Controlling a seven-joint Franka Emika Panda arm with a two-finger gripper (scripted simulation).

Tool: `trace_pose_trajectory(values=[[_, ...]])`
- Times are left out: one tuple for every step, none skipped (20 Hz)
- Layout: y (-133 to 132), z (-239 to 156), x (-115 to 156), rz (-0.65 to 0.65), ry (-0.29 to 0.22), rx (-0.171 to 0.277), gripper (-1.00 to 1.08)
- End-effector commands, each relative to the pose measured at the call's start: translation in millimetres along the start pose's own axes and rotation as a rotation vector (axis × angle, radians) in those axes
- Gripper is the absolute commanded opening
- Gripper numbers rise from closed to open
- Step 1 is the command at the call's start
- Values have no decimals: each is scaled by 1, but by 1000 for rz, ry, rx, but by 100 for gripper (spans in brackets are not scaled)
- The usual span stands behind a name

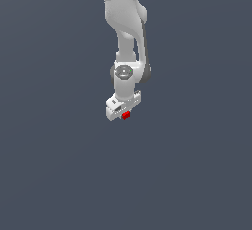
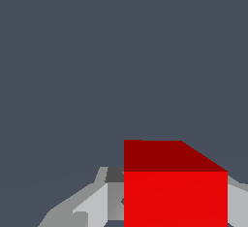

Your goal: Pick up the red cube and move it to a goal position.

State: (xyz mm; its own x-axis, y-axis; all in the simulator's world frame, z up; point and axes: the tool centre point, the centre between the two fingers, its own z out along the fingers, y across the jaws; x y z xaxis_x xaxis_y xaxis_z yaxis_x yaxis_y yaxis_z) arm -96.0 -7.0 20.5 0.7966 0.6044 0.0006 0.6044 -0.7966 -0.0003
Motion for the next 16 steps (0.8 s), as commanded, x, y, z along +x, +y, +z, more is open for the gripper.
trace_pose_trajectory(values=[[0,0,0,-1,0,0,-100],[0,0,0,-1,0,0,-100],[0,0,0,-1,0,0,-100],[0,0,0,-1,0,0,-100],[0,0,0,-1,0,0,-100],[0,0,0,-1,0,0,-100],[0,0,0,-1,0,0,-100],[0,0,0,-1,0,0,-100],[0,-1,0,-1,0,0,-100],[0,-2,1,-1,0,0,-100],[0,-4,1,-1,0,0,-100],[-1,-7,2,-1,0,0,-100],[-1,-10,2,-1,0,0,-100],[-1,-13,3,-1,0,0,-100],[-2,-17,4,-1,0,0,-100],[-2,-22,5,-1,0,0,-100]])
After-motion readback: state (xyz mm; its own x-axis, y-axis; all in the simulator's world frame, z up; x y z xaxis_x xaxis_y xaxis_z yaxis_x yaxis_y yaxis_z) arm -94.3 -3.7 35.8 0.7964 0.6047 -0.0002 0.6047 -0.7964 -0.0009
